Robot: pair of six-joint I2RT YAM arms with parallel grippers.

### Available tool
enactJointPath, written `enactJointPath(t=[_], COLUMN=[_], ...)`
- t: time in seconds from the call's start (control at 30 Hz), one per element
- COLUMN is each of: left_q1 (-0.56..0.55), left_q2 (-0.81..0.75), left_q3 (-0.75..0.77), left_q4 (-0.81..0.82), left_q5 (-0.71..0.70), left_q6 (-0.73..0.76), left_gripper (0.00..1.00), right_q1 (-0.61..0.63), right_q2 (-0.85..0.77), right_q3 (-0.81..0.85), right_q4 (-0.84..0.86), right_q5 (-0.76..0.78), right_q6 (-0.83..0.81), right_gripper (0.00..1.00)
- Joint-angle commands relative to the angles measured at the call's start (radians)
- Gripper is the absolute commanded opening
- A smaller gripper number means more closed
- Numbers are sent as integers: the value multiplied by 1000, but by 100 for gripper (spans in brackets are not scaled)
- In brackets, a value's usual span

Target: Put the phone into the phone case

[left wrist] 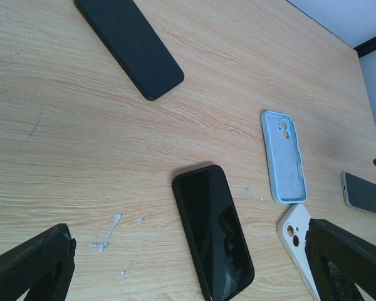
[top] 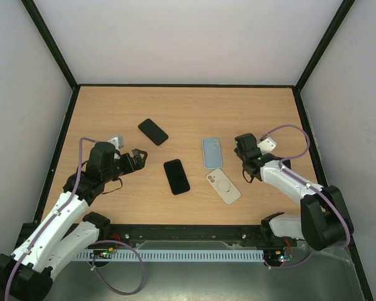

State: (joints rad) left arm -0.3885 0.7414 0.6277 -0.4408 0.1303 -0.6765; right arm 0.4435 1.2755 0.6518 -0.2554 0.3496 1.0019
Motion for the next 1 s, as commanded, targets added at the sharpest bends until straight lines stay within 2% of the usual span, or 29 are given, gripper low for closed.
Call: enactJointPath(t=[0.0, 0.2, 0.4, 0.67, 0.97], left_q1=[7, 10, 10, 9, 11], left_q2=[-4, -7, -10, -33, -38], left_q3=[-2, -16, -13, -17, -16], left_q4=[2, 14, 11, 5, 4], left_q5=[-3, 9, 12, 33, 31], left_q6=[4, -11, -13, -23, -20], left_gripper=[99, 99, 99, 99, 99], right_q1=[-88, -238, -320, -414, -450], right_q2=[8, 120, 189, 228, 318], right_q3=[53, 121, 139, 151, 223], right_q4=[-179, -281, -248, -239, -253], right_q5=[91, -1, -84, -162, -214], right_q6=[244, 324, 390, 452, 416], right_gripper=[91, 91, 95, 96, 93])
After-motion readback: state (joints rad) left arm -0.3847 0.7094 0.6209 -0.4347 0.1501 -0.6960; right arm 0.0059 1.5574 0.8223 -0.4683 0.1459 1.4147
